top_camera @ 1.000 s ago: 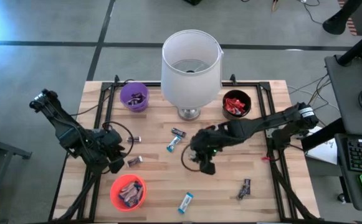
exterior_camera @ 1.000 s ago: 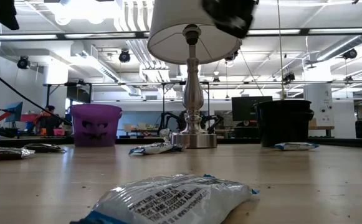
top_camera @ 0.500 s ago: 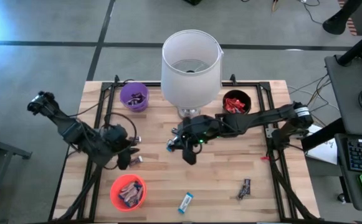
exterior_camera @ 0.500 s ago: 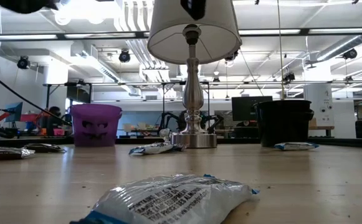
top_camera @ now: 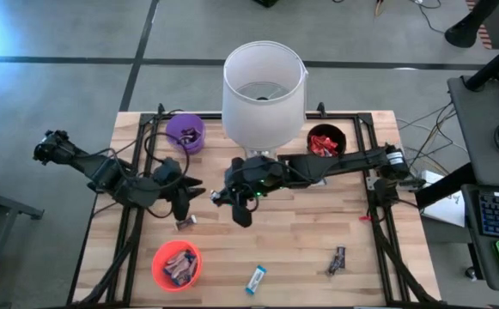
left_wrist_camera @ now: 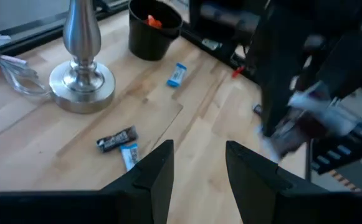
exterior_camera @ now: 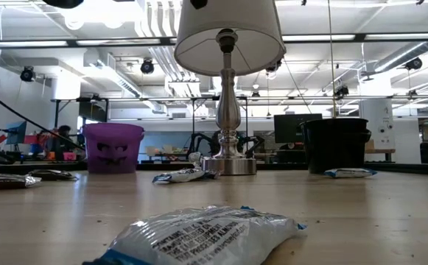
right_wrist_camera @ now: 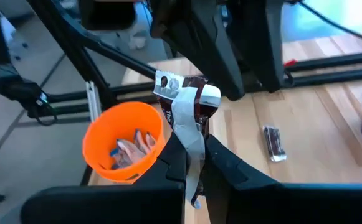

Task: Organize candy in baskets
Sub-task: Put the brown chocolate bar into the purple bucket, then put the white chocolate bar into the orange bucket

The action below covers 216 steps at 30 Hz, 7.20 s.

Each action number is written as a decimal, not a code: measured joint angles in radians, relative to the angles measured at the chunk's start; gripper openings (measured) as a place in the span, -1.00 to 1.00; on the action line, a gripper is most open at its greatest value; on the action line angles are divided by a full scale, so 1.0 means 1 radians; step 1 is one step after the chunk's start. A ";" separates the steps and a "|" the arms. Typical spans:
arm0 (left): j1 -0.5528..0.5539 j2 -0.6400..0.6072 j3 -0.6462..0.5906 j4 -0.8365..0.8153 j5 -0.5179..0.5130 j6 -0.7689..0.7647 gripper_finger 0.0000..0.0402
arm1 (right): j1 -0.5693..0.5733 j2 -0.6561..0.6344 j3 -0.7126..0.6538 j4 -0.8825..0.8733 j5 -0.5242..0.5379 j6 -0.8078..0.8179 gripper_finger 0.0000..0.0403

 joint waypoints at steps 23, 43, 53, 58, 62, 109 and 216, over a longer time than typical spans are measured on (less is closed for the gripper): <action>0.005 -0.017 0.000 0.065 0.120 0.160 -0.37 | -0.028 0.085 0.203 -0.174 0.034 -0.022 -0.94; 0.019 -0.024 0.000 0.164 0.114 0.328 -0.37 | -0.027 0.093 0.199 -0.163 0.027 -0.026 -0.94; 0.059 -0.007 0.000 0.178 0.118 0.347 -0.37 | -0.027 0.093 0.199 -0.147 0.025 -0.034 -0.94; 0.068 0.006 0.000 0.192 0.117 0.376 -0.37 | -0.027 0.093 0.199 -0.144 0.021 -0.038 -0.94; 0.083 0.017 0.000 0.195 0.113 0.416 -0.41 | -0.028 0.093 0.198 -0.153 0.023 -0.040 -0.94; 0.765 -0.084 0.000 -0.430 0.338 0.956 -1.00 | -0.021 0.094 0.115 -0.966 0.105 0.135 -0.18; 1.308 -0.081 0.000 -0.203 0.817 0.992 -0.42 | -0.192 -0.007 -0.524 0.159 -0.194 -0.555 -0.18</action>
